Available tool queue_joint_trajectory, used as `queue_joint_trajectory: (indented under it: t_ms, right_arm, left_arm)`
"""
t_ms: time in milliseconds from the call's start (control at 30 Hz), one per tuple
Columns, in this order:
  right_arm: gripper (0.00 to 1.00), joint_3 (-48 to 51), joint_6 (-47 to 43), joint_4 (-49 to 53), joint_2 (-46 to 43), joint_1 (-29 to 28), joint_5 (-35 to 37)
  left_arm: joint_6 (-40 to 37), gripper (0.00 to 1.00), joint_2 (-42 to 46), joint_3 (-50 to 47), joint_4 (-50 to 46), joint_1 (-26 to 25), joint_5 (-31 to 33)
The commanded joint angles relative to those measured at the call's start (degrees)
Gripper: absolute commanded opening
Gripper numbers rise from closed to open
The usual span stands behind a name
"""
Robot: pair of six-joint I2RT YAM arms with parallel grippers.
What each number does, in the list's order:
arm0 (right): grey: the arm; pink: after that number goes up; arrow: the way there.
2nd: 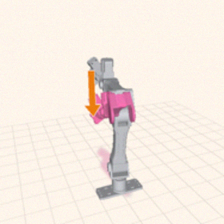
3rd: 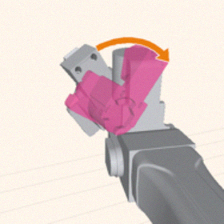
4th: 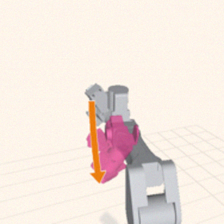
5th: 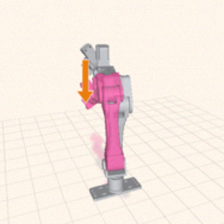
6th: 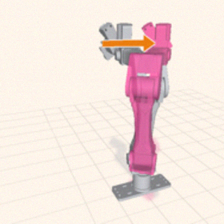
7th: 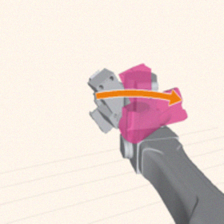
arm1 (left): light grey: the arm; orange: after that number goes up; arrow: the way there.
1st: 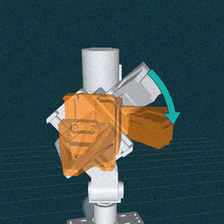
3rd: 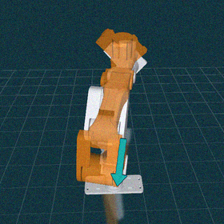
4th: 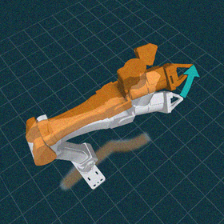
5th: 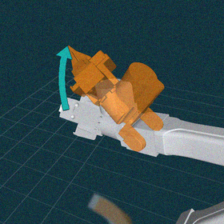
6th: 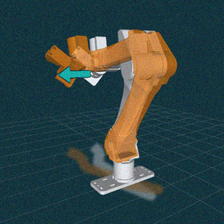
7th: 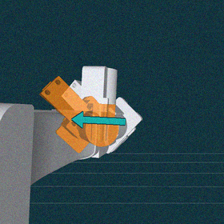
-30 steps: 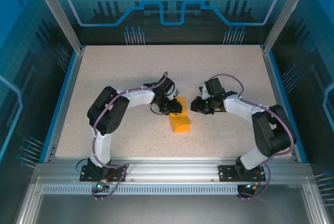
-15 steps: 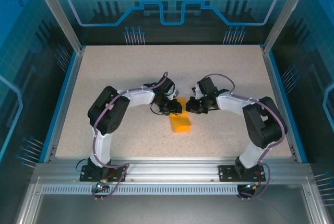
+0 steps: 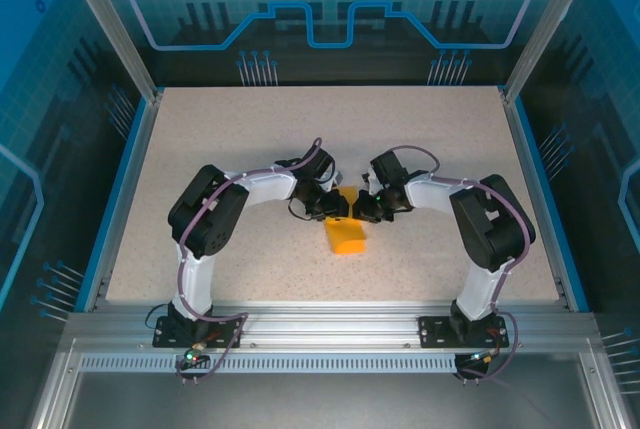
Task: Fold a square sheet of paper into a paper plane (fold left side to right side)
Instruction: Hold the square sheet of paper at the center of the table, then first fold the square sheet of paper in half at the center of the table.
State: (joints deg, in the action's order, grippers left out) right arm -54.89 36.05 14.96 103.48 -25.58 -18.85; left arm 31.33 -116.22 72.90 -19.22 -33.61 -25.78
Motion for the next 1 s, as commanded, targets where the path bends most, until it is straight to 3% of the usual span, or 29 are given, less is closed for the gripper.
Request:
queue_joint_trajectory:
  t_ms: [0, 300, 533, 967]
  right_arm:
    - [0.10, -0.4, 0.6, 3.8, 1.9, -0.8, 0.9]
    - [0.09, 1.1, 0.3, 5.6, 2.7, -0.7, 2.1]
    - [0.08, 1.1, 0.1, 6.5, 2.7, -0.8, 2.8]
    - [0.08, 0.7, -0.1, 7.4, 2.8, -0.8, 3.3]
  left_arm:
    - [-1.6, 0.31, 1.6, 0.0, -1.7, -0.5, -1.2]
    - [-1.9, 0.37, 8.3, -1.1, -1.6, -0.4, -2.6]
    - [1.0, 0.32, 6.5, -4.3, 2.2, -0.4, -8.1]
    - [1.4, 0.28, 5.7, -9.5, 3.4, -1.0, -8.9]
